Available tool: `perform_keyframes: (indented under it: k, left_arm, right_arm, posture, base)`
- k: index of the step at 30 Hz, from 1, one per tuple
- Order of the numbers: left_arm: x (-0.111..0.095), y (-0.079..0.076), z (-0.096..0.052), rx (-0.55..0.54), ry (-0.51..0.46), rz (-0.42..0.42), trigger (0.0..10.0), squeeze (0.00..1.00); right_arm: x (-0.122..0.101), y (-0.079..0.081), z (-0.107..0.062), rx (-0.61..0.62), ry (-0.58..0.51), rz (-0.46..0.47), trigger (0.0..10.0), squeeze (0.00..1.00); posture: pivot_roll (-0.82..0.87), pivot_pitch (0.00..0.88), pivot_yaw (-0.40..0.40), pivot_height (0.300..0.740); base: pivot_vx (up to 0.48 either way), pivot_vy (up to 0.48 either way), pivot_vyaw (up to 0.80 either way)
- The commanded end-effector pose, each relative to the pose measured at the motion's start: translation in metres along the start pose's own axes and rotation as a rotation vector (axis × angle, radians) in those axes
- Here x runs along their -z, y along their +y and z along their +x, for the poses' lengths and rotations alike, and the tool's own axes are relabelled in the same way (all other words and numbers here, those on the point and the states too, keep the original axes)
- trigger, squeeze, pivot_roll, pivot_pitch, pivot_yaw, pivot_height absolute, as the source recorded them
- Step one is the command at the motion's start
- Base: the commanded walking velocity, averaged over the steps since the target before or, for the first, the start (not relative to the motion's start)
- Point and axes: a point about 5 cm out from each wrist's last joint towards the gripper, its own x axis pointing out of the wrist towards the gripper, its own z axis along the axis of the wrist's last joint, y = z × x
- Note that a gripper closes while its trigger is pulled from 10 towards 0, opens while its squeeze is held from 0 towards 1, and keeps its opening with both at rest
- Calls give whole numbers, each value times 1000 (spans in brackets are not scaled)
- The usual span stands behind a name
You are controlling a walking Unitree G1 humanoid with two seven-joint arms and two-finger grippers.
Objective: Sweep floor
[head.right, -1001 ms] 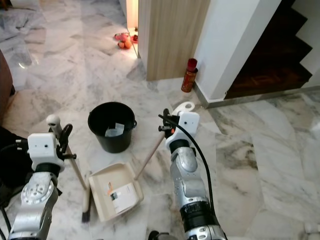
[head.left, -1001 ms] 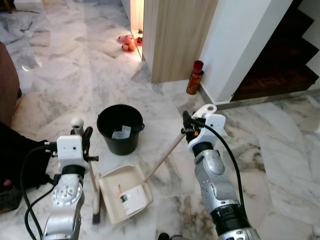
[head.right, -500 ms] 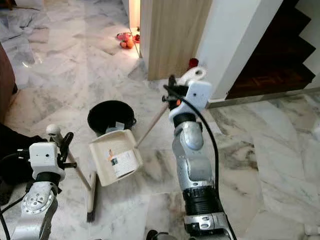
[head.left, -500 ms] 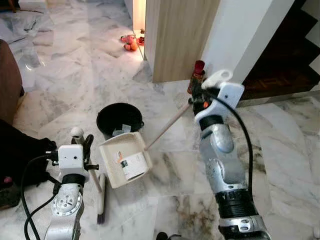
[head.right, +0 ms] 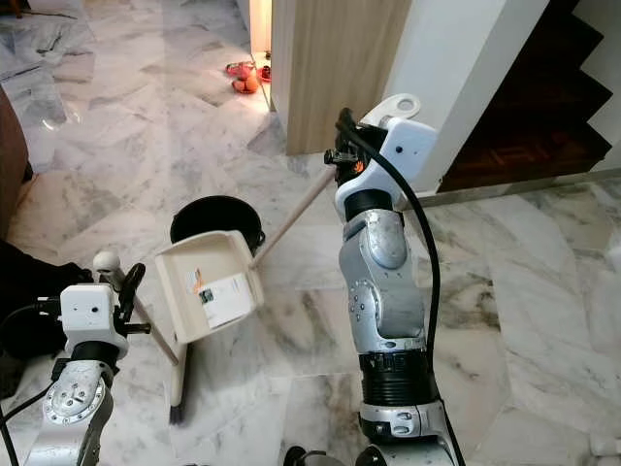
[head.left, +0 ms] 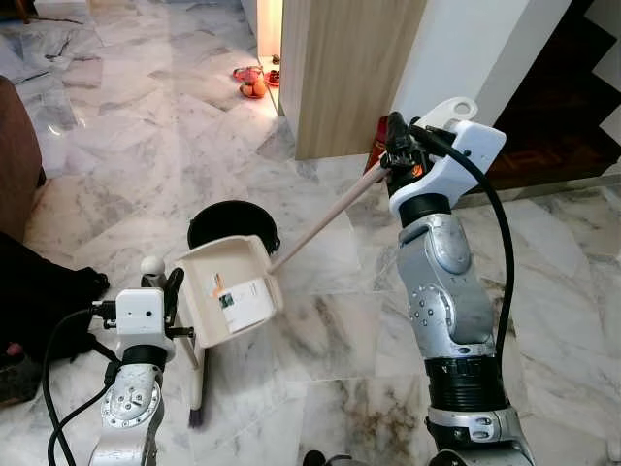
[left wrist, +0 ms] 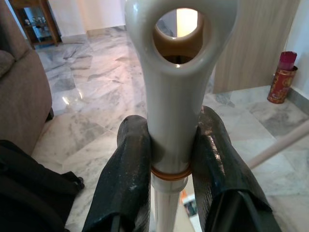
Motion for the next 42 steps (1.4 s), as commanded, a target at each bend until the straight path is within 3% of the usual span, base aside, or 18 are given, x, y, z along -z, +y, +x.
perform_keyframes:
  k: [1,7,16,19,25,32,42]
  left_arm:
    - [6,5,-6,-6,22,35,10000,0]
    - [11,14,-14,-33,39,48,10000,0]
    - [0,19,-18,-82,-10,58,10000,0]
    - [-14,33,-28,-151,-56,82,10000,0]
    - [-16,56,-48,-243,-38,135,10000,0]
    - [-23,60,-55,-301,-38,106,10000,0]
    - [-34,63,-55,-364,-81,113,10000,0]
  right_arm:
    - [-35,8,4,-23,-138,38,10000,0]
    - [-38,7,6,-23,-144,35,10000,0]
    - [-35,7,6,-20,-129,35,10000,0]
    - [-35,6,5,-16,-128,31,10000,0]
    - [-32,6,6,-20,-118,36,10000,0]
    - [-30,7,7,-26,-112,40,10000,0]
    - [-39,10,10,-38,-144,45,10000,0]
  posture:
    - [75,162,-106,740]
    - [83,163,-108,740]
    - [77,160,-106,740]
    - [73,161,-105,740]
    - [87,163,-109,740]
    - [87,162,-112,740]
    - [95,161,-117,740]
  base:
    - [0,0,0]
    - [0,190,0]
    - [0,94,0]
    - [0,0,0]
    - [0,0,0]
    - [0,0,0]
    - [96,0,0]
